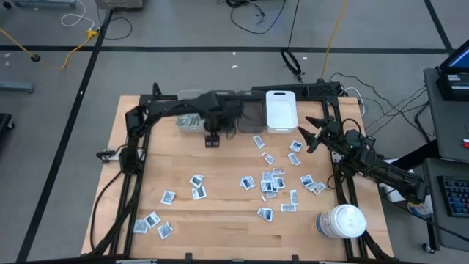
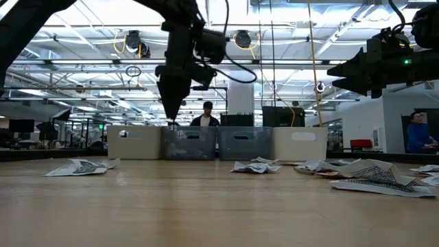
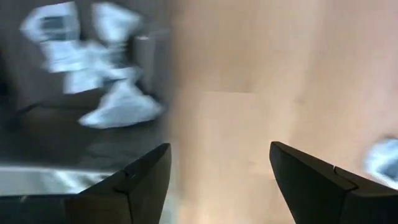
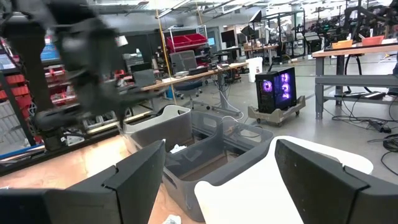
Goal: Pick & Place First Aid Supplies
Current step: Put the towelette pack into the left black bin
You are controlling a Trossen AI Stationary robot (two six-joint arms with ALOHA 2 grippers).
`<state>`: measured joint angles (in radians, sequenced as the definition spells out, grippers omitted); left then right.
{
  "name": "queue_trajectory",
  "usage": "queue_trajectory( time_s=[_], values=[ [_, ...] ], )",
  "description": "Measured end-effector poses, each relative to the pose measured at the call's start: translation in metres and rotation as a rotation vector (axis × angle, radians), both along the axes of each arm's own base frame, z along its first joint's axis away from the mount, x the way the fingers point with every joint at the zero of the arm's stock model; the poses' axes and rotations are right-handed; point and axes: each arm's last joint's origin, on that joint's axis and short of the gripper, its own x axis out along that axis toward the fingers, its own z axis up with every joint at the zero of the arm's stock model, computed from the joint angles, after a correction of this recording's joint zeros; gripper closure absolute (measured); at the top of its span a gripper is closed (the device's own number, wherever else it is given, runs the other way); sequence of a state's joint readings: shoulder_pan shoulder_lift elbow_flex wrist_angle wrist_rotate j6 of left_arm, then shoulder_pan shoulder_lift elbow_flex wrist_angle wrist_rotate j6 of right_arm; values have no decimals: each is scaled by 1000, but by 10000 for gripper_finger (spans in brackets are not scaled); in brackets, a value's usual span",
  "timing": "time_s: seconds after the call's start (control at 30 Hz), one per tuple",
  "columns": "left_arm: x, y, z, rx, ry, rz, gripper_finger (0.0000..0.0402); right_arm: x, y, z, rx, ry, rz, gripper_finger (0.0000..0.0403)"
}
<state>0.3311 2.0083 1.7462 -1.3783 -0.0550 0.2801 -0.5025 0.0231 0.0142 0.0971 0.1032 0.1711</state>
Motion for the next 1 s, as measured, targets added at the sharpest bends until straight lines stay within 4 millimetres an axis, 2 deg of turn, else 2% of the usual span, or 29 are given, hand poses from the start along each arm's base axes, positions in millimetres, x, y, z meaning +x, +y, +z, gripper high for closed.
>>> queue_trajectory(
  time_s=[0.33,0.57,0.77,1.0],
  values=[
    [13,-99,1,-30,68,-199,128,0,0,0,0,0,0,105],
    [14,-155,0,-77,48,-253,128,0,0,0,0,0,0,105],
    [15,-188,-1,-137,1,-261,128,0,0,0,0,0,0,105],
    [-1,-200,-4,-176,3,-259,128,0,0,0,0,0,0,105]
  ],
)
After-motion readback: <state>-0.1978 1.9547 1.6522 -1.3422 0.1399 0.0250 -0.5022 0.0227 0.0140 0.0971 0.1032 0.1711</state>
